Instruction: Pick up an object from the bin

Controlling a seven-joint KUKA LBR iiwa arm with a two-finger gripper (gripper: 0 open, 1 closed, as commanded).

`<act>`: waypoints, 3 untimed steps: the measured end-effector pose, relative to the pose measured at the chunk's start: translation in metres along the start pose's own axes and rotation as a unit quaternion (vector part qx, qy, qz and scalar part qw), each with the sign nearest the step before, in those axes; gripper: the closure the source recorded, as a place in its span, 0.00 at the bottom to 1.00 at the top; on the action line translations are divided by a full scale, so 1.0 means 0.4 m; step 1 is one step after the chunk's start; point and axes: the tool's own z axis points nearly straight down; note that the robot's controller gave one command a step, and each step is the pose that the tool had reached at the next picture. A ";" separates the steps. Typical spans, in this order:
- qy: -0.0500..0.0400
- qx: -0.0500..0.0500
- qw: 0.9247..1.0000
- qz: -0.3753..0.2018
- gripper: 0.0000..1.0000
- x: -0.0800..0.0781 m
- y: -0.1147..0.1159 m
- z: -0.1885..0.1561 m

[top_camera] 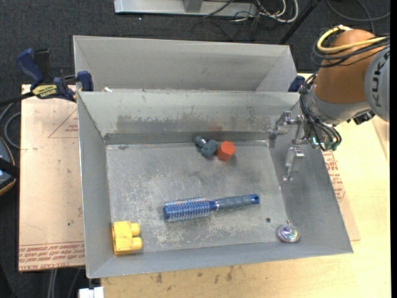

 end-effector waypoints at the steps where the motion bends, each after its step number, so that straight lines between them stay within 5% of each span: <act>1: -0.008 0.000 1.000 0.003 0.00 0.148 0.271 0.208; 2: -0.012 0.001 1.000 0.005 1.00 0.141 0.265 0.200; 3: -0.008 0.001 1.000 -0.015 1.00 0.100 0.229 -0.152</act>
Offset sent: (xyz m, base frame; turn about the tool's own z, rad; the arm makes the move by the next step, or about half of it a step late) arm -0.0620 0.1056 -0.0848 0.0103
